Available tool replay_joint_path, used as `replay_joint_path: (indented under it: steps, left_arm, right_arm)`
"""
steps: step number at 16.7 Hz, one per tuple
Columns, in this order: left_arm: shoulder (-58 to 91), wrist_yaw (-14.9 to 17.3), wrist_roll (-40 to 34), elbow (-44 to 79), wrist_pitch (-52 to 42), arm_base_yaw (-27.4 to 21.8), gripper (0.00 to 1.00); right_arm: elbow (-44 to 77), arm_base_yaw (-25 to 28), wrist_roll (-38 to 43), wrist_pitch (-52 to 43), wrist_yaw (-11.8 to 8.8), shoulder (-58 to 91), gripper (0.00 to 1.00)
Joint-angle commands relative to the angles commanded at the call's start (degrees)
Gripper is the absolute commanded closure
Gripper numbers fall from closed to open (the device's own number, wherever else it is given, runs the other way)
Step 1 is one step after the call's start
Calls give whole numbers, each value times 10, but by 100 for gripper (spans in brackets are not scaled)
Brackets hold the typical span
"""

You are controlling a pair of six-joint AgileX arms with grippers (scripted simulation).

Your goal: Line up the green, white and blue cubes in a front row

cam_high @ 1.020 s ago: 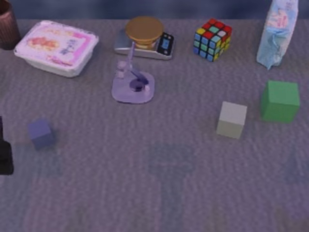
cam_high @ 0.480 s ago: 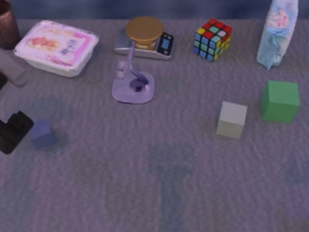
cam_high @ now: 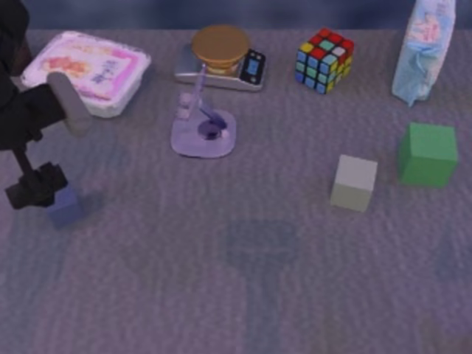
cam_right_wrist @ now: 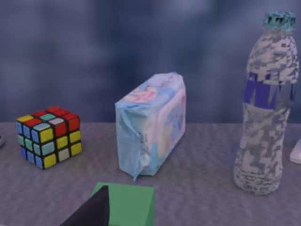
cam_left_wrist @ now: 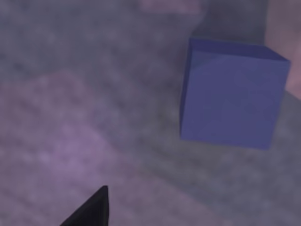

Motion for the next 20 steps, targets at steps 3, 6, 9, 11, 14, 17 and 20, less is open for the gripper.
replay_joint_path:
  steps: [3, 6, 9, 11, 14, 17, 20]
  left_arm:
    - [60, 1, 32, 50, -31, -3, 0]
    - [71, 1, 39, 59, -37, -4, 0]
    - [70, 1, 38, 58, -35, -1, 0]
    - [74, 1, 39, 50, -26, -2, 0]
    - [99, 1, 40, 18, 32, -3, 0]
    - [130, 1, 40, -23, 112, -3, 0]
    - [149, 2, 41, -46, 147, -3, 0]
  right_arm:
    - [0, 0, 0, 0, 0, 0, 0]
    - [0, 0, 0, 0, 0, 0, 0]
    - [0, 0, 0, 0, 0, 0, 0]
    - [0, 0, 0, 0, 0, 0, 0]
    - [0, 0, 0, 0, 0, 0, 0]
    - [0, 0, 0, 0, 0, 0, 0]
    - [0, 0, 0, 0, 0, 0, 0]
